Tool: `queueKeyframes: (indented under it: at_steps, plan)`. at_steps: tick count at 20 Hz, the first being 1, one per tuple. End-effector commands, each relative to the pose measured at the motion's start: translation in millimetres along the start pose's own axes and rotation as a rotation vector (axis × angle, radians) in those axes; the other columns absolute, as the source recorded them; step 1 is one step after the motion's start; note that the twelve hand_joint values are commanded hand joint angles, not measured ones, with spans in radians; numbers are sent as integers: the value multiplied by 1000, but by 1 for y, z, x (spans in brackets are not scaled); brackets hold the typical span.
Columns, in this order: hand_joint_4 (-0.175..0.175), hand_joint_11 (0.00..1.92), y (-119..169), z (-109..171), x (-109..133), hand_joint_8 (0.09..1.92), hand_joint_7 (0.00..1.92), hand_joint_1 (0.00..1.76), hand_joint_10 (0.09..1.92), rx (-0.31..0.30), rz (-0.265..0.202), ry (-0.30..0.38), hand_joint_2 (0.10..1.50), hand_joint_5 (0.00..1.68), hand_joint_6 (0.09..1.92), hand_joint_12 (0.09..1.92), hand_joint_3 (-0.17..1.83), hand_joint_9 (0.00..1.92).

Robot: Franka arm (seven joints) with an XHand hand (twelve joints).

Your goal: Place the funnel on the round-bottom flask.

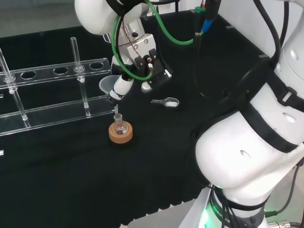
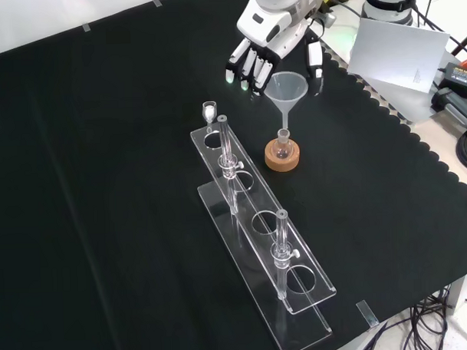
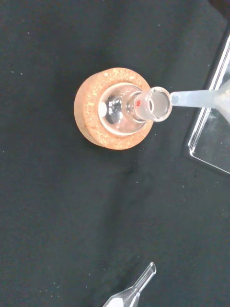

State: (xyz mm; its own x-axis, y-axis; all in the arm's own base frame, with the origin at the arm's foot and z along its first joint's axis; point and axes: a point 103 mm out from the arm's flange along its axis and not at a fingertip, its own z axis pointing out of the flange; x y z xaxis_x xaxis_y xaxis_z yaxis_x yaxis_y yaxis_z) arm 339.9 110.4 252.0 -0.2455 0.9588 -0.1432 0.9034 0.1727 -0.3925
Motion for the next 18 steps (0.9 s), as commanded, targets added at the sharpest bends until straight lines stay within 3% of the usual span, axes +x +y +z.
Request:
queueKeyframes:
  at_steps: [1,18]
  plan:
    - [16,0,2,-1,-6,369,1175,832,408,-7,18,19,775,781,354,861,41,650]
    - [18,0,4,9,-8,369,1178,832,406,5,11,22,778,784,380,859,46,653]
